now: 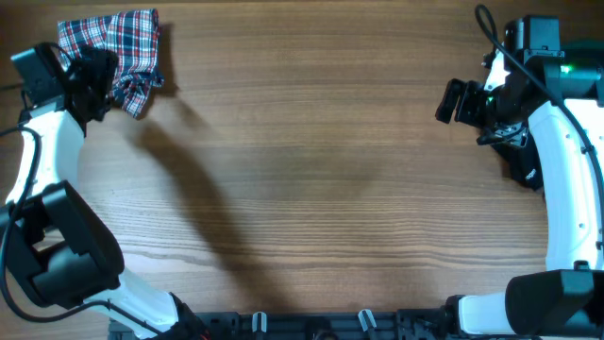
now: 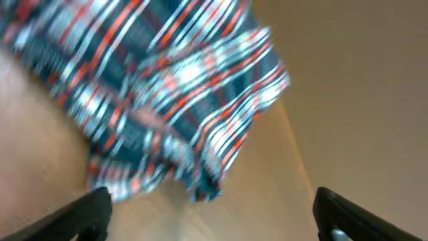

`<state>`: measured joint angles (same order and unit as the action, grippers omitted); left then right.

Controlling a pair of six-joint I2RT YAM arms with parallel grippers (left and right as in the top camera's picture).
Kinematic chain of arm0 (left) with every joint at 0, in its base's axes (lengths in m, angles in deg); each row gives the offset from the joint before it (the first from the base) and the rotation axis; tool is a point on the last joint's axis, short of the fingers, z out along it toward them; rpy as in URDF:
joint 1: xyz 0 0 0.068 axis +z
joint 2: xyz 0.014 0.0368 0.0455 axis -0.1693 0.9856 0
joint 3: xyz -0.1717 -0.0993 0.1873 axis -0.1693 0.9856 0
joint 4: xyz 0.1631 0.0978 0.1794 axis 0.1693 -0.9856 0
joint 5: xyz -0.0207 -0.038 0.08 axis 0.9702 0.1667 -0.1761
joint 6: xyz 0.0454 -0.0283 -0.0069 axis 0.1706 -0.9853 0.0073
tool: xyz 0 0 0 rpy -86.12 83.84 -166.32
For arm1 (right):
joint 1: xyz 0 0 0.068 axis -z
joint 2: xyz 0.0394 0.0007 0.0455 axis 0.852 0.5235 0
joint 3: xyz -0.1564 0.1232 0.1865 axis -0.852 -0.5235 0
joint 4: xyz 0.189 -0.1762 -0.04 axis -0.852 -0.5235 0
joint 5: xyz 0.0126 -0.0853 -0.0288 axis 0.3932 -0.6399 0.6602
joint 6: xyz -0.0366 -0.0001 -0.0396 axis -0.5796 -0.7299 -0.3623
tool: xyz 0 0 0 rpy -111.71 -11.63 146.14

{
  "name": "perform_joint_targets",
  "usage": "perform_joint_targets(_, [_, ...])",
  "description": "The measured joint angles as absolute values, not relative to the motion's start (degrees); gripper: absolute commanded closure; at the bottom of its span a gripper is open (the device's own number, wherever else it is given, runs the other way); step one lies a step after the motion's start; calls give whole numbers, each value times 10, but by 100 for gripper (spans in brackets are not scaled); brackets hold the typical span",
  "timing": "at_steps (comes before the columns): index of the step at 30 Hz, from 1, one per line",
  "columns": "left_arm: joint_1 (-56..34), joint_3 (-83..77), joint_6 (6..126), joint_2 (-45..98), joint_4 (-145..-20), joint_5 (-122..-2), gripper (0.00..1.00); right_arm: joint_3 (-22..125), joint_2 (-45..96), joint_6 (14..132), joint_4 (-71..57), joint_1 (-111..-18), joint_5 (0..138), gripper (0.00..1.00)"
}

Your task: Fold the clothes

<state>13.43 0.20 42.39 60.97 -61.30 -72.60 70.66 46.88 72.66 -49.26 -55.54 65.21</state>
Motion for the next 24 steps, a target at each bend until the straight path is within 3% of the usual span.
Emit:
perform_joint_targets(2, [132, 2, 440, 613, -582, -739, 93, 707, 469, 726, -488, -555, 654, 0])
perform_joint_targets(3, [130, 2, 446, 619, -565, -745, 96, 707, 469, 726, -487, -555, 657, 0])
perform_joint_targets(16, [119, -5, 470, 781, -523, -744, 96, 707, 469, 722, -485, -555, 680, 0])
perform_joint_targets(19, [121, -5, 482, 780, -523, -733, 81, 707, 469, 722, -485, -555, 682, 0])
perform_joint_targets(21, [121, -5, 494, 772, -527, -720, 62, 707, 469, 722, -485, -555, 683, 0])
perform_joint_targets(24, [121, -1, 528, 733, -560, -684, 54, 707, 469, 723, -471, -555, 682, 0])
